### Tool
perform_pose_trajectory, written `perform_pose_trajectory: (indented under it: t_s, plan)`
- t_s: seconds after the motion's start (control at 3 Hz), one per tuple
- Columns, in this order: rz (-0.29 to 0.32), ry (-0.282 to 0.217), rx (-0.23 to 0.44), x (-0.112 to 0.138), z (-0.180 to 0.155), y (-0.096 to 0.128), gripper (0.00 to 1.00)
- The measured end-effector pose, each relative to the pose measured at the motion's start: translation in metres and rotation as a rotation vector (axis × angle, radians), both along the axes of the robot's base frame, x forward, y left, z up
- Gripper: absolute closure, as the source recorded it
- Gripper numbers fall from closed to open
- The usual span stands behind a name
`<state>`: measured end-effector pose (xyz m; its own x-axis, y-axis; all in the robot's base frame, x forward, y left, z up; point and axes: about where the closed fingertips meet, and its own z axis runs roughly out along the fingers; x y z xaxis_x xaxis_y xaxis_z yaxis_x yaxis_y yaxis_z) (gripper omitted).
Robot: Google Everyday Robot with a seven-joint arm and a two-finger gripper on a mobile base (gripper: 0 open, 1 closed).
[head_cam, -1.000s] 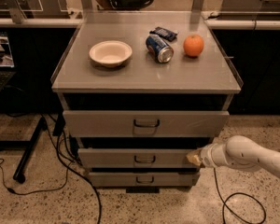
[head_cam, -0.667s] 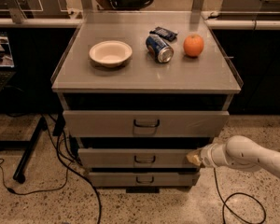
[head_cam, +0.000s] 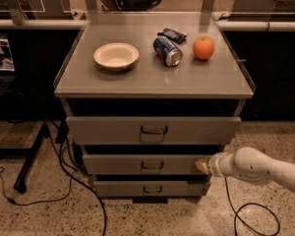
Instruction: Close middle drawer
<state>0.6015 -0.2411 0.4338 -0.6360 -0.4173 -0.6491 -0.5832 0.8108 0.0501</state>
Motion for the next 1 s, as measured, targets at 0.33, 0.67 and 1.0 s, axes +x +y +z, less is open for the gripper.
perform_pose_trajectory:
  t_s: [0.33,0.67,1.0]
  plan:
    - [-0.012,-0.006,-0.008,0.001,-0.002,-0.004,1.0]
    - [0.045,0.099,0.008,-0.023,-0.01,-0.014,1.0]
    - [0.068,0.214,0.046,-0.073,-0.005,-0.045,1.0]
